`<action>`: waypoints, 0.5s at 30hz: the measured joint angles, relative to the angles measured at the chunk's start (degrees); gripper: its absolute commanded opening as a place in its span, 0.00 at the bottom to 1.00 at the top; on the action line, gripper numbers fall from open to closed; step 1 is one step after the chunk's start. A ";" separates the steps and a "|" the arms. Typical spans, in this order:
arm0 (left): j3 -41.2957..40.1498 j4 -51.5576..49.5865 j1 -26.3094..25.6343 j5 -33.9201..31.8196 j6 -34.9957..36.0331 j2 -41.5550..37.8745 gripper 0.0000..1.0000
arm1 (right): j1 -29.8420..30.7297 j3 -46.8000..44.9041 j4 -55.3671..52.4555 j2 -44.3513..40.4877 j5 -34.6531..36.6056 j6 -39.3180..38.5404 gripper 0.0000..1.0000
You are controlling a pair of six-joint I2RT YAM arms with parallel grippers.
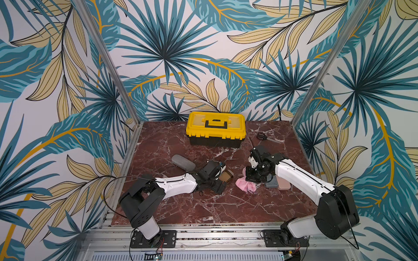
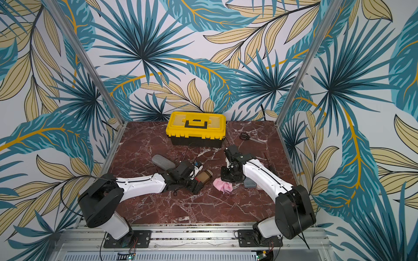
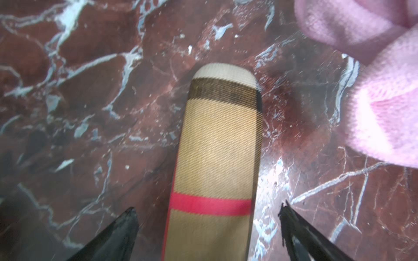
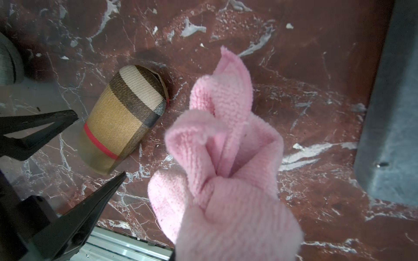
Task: Wipe the eyeglass case
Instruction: Wipe the dirt from the eyeglass case.
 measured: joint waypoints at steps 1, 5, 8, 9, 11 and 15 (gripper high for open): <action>-0.57 1.29 -0.07 -0.02 0.50 0.13 0.99 | 0.15 0.50 -0.11 0.22 0.04 0.00 0.00; -3.04 4.76 -0.15 -0.66 2.89 0.57 0.96 | 2.14 3.17 -0.20 1.99 0.26 0.04 0.00; -4.79 6.71 -0.15 -1.09 4.22 0.55 0.93 | 4.22 4.63 0.24 4.15 0.02 0.70 0.00; -5.35 7.23 -0.15 -1.11 4.44 0.57 0.91 | 4.90 4.87 0.50 4.92 -0.17 1.03 0.00; -6.34 8.09 -0.15 -1.09 5.01 0.55 0.89 | 6.16 5.55 0.83 6.56 -0.85 2.03 0.00; -9.16 11.61 -0.15 -1.14 5.29 0.11 0.84 | 8.79 7.15 3.06 10.21 -3.21 4.22 0.00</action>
